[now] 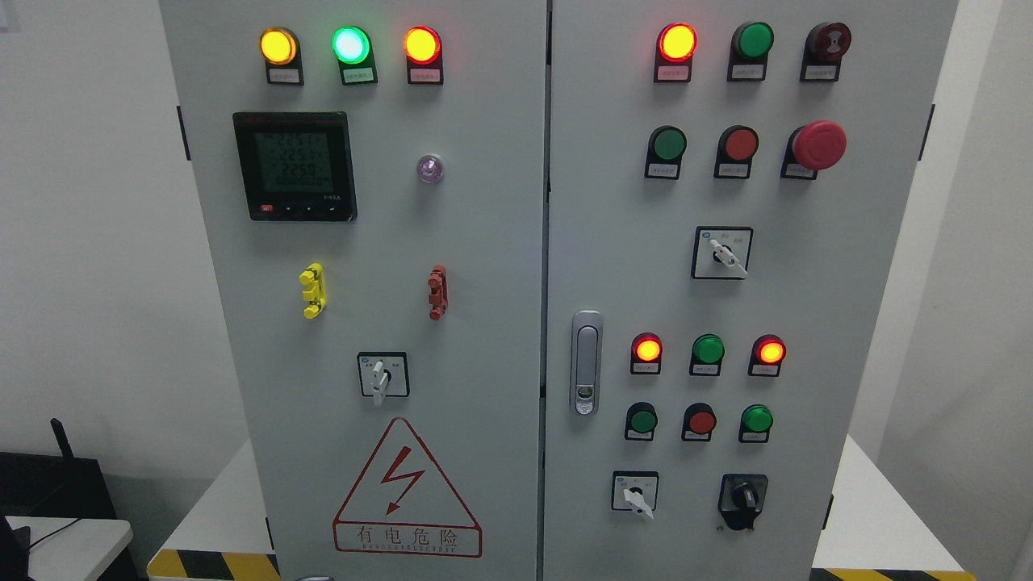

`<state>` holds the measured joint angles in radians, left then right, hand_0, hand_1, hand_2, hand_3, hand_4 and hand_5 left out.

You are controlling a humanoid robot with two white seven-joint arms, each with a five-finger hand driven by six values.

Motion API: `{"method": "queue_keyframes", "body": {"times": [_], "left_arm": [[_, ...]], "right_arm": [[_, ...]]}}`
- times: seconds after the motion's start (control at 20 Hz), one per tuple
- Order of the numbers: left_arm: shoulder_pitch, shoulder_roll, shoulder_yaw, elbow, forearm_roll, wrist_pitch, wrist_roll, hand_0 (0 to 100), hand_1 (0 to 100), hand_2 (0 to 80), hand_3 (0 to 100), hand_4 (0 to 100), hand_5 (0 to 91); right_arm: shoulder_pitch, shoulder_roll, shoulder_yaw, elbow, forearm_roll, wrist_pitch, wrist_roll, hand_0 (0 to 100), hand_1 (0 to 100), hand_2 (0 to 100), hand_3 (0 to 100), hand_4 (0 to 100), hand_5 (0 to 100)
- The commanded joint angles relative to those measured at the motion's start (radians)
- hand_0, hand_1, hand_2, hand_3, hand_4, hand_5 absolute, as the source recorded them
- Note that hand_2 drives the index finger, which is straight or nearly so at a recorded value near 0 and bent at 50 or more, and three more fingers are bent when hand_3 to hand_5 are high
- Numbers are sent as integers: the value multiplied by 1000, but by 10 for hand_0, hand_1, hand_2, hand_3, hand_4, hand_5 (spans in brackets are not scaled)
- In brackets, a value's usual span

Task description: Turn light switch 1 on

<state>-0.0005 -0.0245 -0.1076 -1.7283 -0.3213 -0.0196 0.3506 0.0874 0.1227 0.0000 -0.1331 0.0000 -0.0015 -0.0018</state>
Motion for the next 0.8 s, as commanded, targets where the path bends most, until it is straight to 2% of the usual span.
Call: {"method": "queue_keyframes", "body": {"times": [0.0,0.2,0.55,0.75], "left_arm": [[-73,-63,-103,-10,-15,59,16,9,574,482,713,781,650],[-108,-69,-107,-10,-13,116,22,0,579,489,718,802,718],[-138,-72,-106,-11,1,181,45,4,572,497,722,813,744],[-151,-75,-106,-11,59,182,34,18,508,505,723,817,741]], "right_arm": [[0,0,20,0,-26,0,0,120,389,0,0,0,0],[0,0,20,1,-26,0,0,120,389,0,0,0,0],[0,0,20,0,-26,0,0,120,389,0,0,0,0],[0,0,20,0,-26,0,0,120,389,0,0,0,0]]}}
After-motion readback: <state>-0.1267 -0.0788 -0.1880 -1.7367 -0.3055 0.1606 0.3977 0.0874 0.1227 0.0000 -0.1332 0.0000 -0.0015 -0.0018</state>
